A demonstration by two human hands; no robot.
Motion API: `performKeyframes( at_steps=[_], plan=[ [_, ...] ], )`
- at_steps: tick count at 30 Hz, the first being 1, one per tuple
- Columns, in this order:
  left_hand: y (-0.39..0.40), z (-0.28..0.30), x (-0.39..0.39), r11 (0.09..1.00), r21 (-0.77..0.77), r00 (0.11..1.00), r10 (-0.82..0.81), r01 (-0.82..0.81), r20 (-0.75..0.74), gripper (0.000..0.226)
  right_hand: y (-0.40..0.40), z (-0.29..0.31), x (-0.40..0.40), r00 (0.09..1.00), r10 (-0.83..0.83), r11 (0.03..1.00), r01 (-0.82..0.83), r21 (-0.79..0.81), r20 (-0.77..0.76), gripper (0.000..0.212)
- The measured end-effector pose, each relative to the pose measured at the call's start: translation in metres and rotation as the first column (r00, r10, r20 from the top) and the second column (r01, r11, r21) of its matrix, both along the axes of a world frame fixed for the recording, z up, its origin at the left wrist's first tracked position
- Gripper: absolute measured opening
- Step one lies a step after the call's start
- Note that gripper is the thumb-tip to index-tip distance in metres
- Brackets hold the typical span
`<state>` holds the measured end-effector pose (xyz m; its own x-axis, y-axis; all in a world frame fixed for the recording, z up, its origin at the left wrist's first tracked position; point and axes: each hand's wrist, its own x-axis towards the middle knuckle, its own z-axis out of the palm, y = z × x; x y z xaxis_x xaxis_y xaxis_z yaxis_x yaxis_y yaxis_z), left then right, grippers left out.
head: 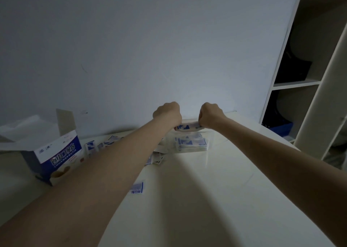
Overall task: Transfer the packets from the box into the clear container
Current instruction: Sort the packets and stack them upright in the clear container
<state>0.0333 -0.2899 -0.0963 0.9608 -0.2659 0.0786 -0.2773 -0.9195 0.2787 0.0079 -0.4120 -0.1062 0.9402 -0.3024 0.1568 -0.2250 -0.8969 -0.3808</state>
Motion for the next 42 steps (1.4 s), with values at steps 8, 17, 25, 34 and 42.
performKeyframes(
  at_steps=[8, 17, 25, 34, 42],
  plan=[
    [-0.015, -0.005, -0.006, 0.933, 0.355, 0.995, -0.085, 0.06, 0.054, 0.027, 0.009, -0.013, 0.003, 0.997, 0.018, 0.993, -0.025, -0.113, -0.07, 0.017],
    [-0.03, -0.006, -0.011, 0.892, 0.446, 0.996, -0.037, 0.072, -0.086, 0.031, 0.01, -0.006, -0.003, 0.983, 0.067, 0.965, -0.108, -0.24, -0.172, 0.01],
    [-0.033, -0.008, -0.009, 0.885, 0.456, 0.986, -0.025, 0.099, -0.166, 0.018, 0.011, -0.005, 0.01, 0.926, 0.085, 0.926, -0.21, -0.315, -0.367, 0.018],
    [-0.032, -0.008, -0.008, 0.904, 0.406, 0.98, -0.061, 0.135, -0.19, 0.005, 0.008, -0.01, 0.018, 0.896, 0.127, 0.905, -0.281, -0.32, -0.426, 0.012],
    [-0.028, -0.002, -0.011, 0.903, 0.427, 0.999, -0.036, 0.049, -0.037, 0.03, 0.009, 0.0, 0.012, 0.922, 0.08, 0.915, -0.219, -0.34, -0.38, 0.026]
  ],
)
